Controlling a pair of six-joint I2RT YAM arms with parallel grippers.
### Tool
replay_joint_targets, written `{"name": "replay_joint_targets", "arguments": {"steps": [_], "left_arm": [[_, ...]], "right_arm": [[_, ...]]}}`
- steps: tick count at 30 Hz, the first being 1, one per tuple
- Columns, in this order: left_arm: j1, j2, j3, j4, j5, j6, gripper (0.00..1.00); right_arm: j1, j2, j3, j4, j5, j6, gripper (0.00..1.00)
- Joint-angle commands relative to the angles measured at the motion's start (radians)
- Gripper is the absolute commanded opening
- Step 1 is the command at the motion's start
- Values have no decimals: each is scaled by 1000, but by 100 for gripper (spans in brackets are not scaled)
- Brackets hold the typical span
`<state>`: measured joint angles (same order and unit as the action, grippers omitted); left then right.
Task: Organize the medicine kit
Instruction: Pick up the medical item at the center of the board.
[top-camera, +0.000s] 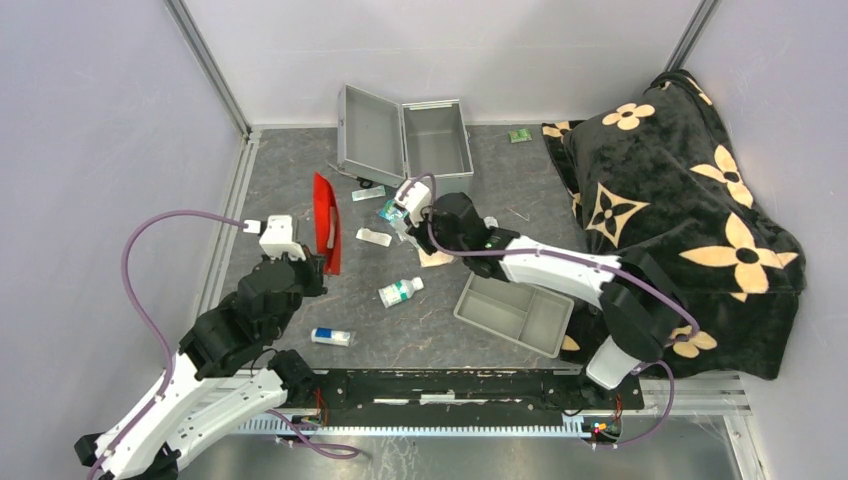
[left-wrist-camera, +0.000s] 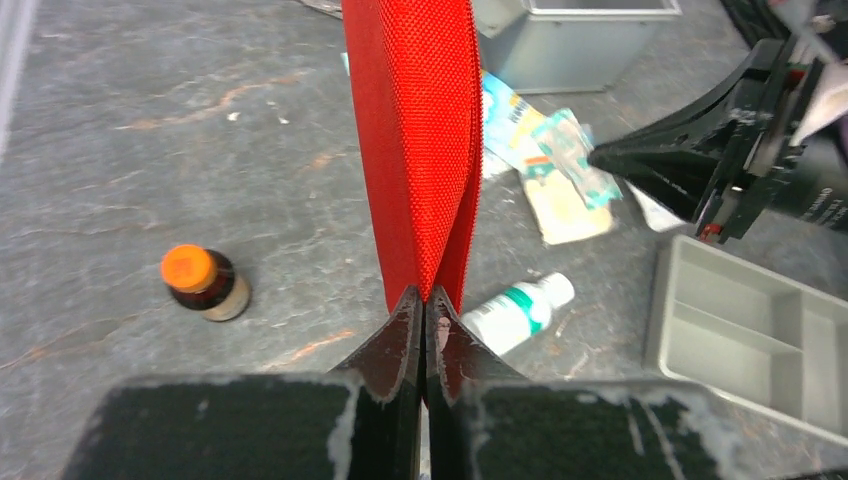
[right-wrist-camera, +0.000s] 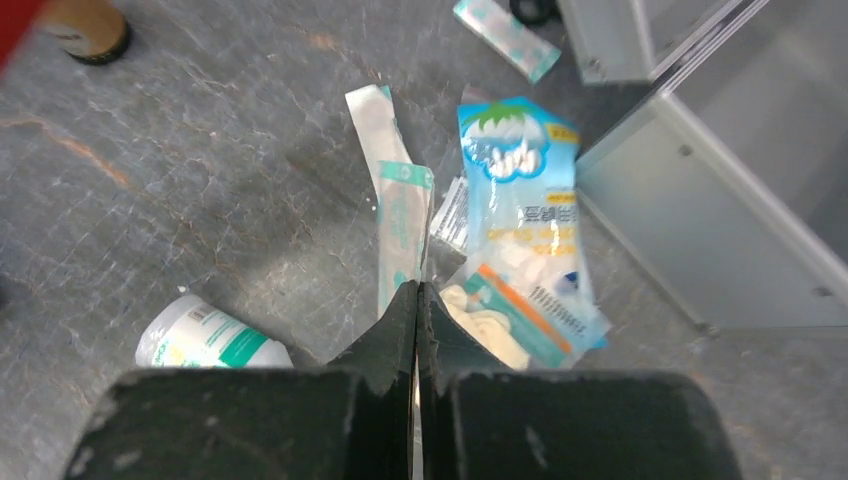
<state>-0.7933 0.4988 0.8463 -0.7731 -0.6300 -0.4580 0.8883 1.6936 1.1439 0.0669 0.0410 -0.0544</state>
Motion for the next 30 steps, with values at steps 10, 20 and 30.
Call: {"name": "replay_joint_targets", "arguments": {"steps": [10,20,30], "left_arm": [[-1,45,-20,206,410,163,2],[-1,80,-17,216,471,188,2],[-1,132,-27,235,514,203,2]], "right_arm": [[3,-409,-247,281,-184,-478,0],[3,-575,-345,244,-380,-786,0],[5,-641,-383,255,-585,-1156,0]]}}
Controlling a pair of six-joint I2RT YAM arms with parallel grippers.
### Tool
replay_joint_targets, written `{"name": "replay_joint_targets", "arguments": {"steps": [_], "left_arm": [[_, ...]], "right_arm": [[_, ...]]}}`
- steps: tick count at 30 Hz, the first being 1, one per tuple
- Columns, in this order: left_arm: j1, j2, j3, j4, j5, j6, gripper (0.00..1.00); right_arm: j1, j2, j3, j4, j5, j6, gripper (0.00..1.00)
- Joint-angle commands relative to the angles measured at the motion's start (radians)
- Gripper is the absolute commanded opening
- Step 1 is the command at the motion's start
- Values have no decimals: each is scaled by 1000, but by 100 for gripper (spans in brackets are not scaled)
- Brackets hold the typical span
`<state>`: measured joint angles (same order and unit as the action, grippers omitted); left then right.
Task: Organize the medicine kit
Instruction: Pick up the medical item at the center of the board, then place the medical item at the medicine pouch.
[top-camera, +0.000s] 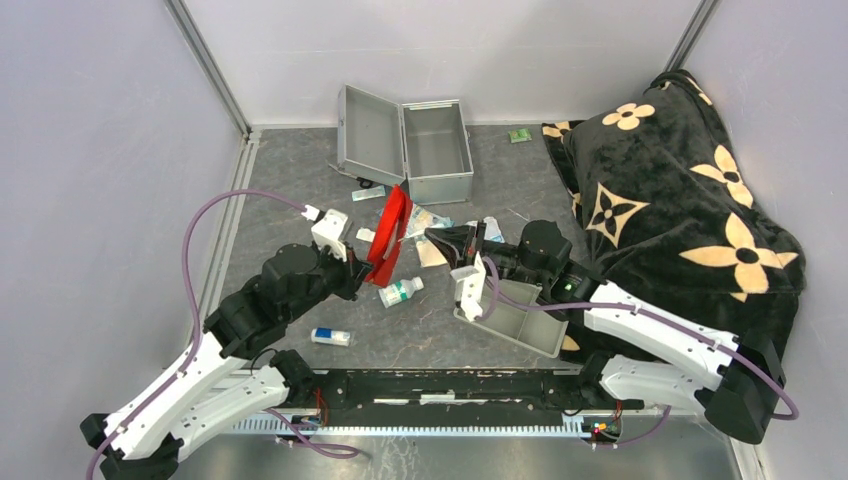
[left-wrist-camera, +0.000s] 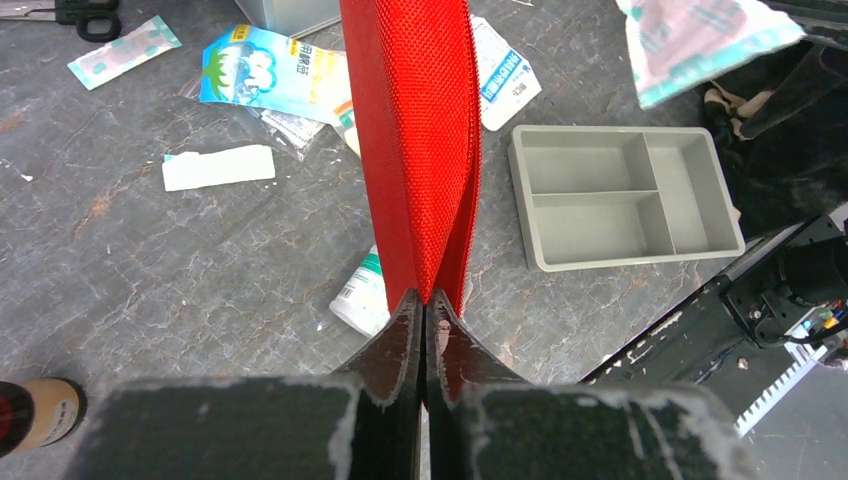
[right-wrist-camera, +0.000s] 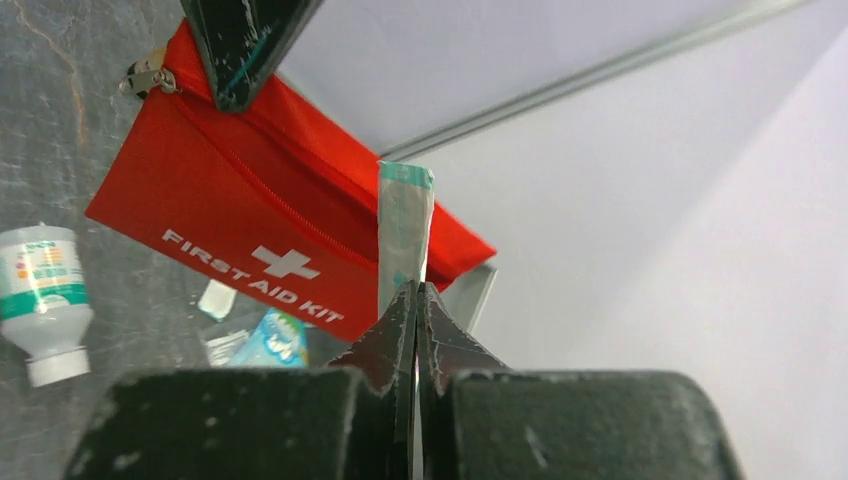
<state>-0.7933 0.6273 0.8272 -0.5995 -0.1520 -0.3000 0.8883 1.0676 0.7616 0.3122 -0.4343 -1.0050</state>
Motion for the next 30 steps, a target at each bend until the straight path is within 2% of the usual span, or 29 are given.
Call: {"name": "replay_joint_targets", "arguments": {"steps": [1,9,19,30], "left_arm": [[-1,4,-12,64,37,44,2],[-1,20,-20,71,53,47,2],[-1,30,-25,77,75,54,2],[-1,36,-28,83,106,64,2]], "right_arm": [[6,-10,6,3,-121,-243,0],[20,60,74,-165,-240,-617,0],[34,147,211,-365,-252,-741,0],[39,226,337,-599,-186,-850,0]]}}
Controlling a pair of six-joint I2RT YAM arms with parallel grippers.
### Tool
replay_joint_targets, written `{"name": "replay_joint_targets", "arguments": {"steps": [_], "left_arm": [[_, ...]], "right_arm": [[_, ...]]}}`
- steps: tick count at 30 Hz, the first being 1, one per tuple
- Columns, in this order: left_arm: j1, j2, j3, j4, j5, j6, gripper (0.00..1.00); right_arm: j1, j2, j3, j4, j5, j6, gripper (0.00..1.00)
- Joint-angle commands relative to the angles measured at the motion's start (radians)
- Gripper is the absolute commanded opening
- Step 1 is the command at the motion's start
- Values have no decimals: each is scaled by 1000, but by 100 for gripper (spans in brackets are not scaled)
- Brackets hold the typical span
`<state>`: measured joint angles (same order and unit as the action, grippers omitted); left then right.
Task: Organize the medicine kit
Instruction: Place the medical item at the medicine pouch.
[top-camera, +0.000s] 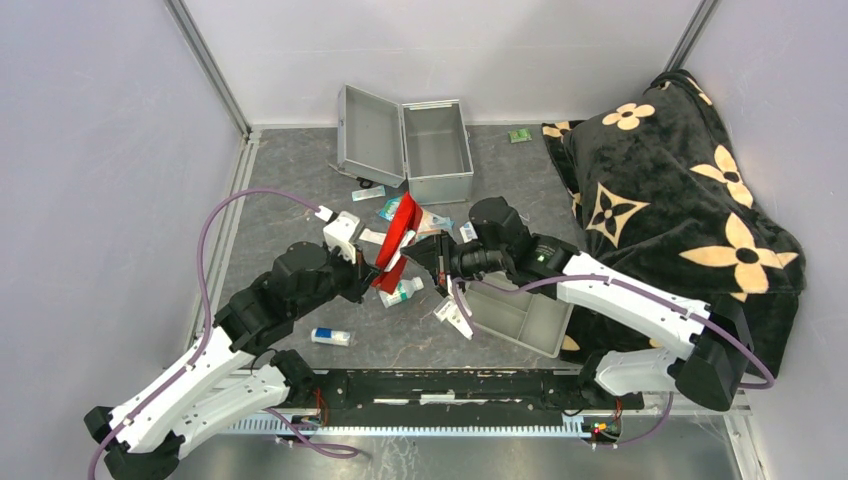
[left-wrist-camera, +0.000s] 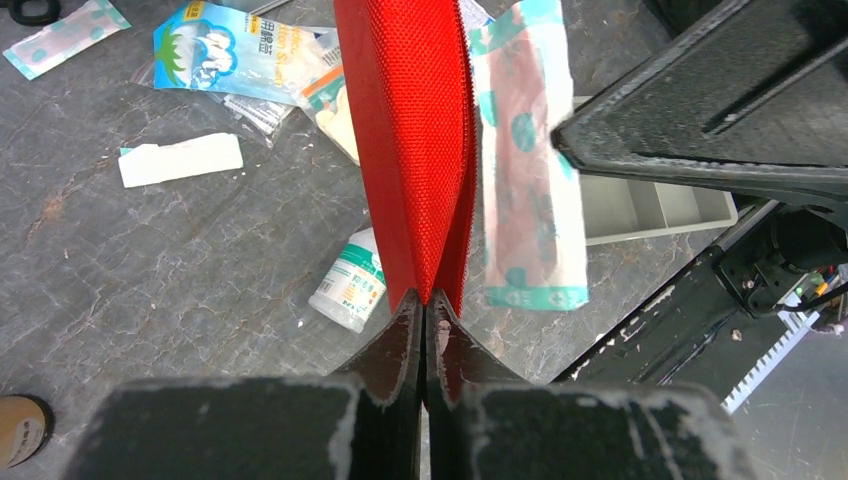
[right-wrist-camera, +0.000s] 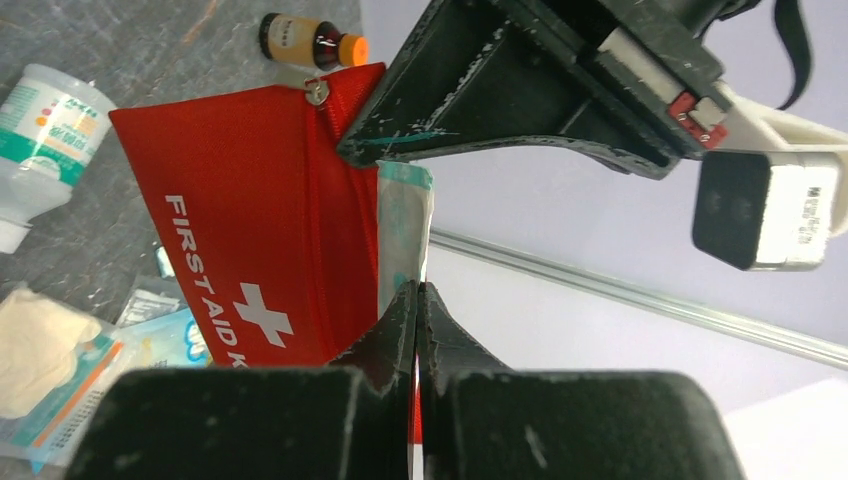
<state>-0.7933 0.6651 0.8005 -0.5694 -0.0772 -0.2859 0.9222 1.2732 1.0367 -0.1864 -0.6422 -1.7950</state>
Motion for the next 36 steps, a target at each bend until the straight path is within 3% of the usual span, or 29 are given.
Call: {"name": "replay_joint_targets", "arguments": {"steps": [1,9,17,23,25,27,29,31,36], "left_arm": [[-1,0,-1,53,35,52,2],[-1,1,-2,55,49,56,2],[-1,5,-4,56,48,57,2],[-1,1,0,48,11,48,2],[-1,-8,3,40,-38,34,2],[-1,-23,5,31,-84,24,2],[-1,-46,7,25,-130,11,2],[-1,-71,10,12,-192,-3,2],[-1,-136,33,-47,-386,-56,2]], "right_arm": [[5,25,68,-111,28,-67,0],[6,57,89,-179,107,-97,0],[6,48,54,-129,85,-78,31],[8,-30,-27,42,18,20,34],[7,-84,-100,195,-4,166,34],[7,-134,-194,438,12,459,35],[7,-181,-288,709,125,820,37],[6,-216,-376,870,253,1043,39],[7,-210,-437,919,528,1468,40]]}}
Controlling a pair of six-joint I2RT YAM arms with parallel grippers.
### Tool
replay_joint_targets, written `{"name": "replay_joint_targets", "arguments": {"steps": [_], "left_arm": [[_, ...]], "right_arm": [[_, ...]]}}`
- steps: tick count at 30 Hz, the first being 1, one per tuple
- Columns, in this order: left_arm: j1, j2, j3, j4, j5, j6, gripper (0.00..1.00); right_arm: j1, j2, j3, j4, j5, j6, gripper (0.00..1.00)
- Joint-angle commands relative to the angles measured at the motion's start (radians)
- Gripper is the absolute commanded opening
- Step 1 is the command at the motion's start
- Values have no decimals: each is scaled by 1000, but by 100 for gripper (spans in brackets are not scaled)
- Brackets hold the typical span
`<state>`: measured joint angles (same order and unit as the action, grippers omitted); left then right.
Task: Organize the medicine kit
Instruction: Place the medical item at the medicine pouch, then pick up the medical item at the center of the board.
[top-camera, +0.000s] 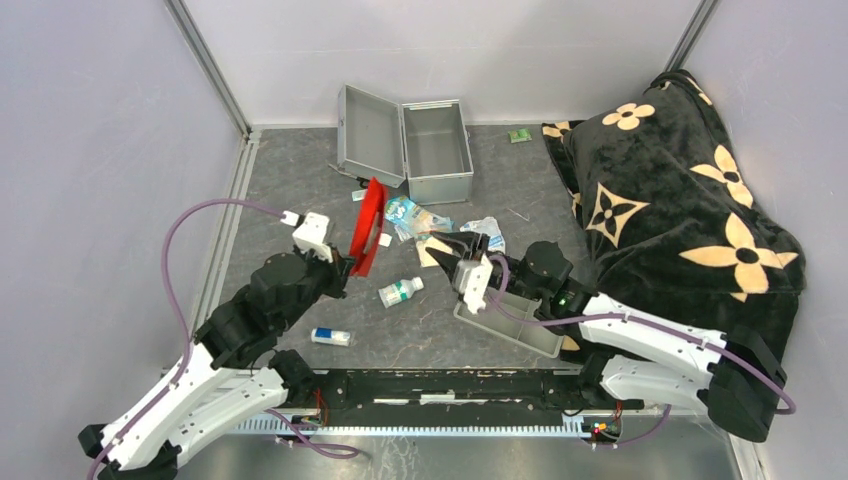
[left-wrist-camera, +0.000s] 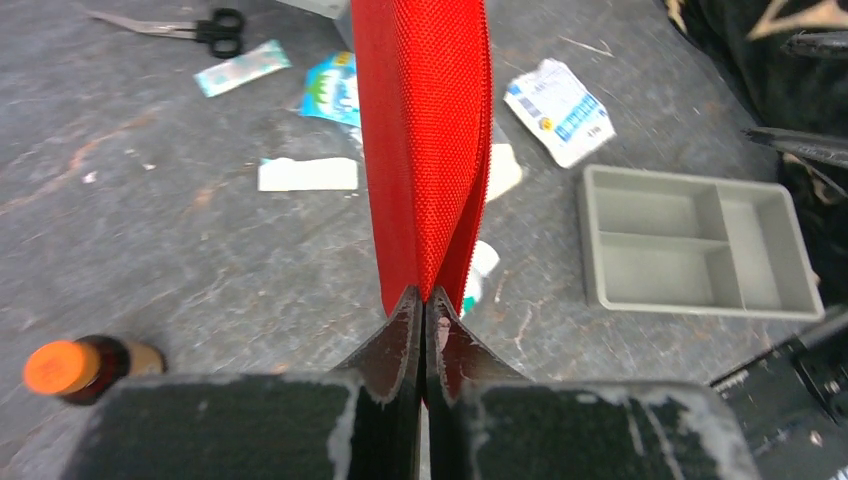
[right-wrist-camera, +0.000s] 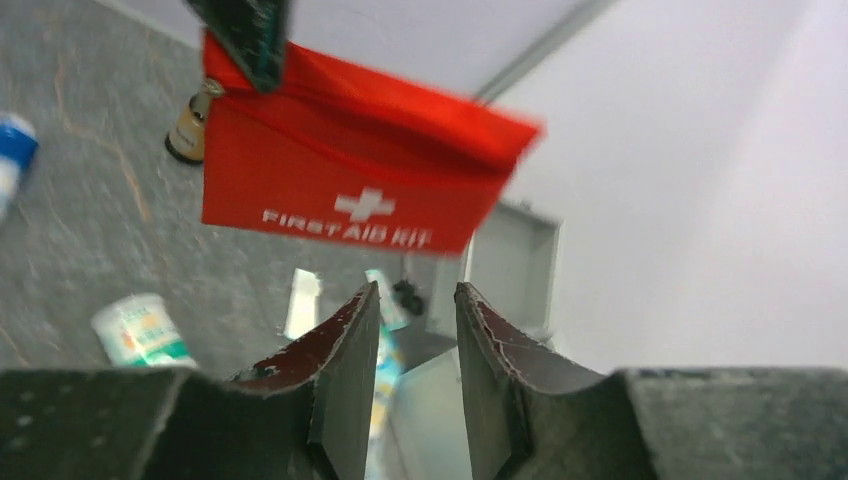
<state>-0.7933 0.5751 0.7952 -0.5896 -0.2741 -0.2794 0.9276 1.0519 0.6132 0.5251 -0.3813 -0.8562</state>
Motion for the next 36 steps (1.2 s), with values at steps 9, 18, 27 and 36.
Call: {"name": "replay_joint_targets", "arguments": {"steps": [9,18,27,36], "left_arm": [[-1,-110,96,-131,-426,-200,2],[-1,-156,35,-130,-486,-247,2],[-1,-140,25,-120,-501,-248,2],[-1,-134,21,-110,-494,-242,2]], "right_arm": [[-3,360,359,-331,396,808,44],[-3,742,701,-592,337,744,48],[-19,1018,961,-652,314,733,49],[-74,1163,1073,-625,257,792,48]]}}
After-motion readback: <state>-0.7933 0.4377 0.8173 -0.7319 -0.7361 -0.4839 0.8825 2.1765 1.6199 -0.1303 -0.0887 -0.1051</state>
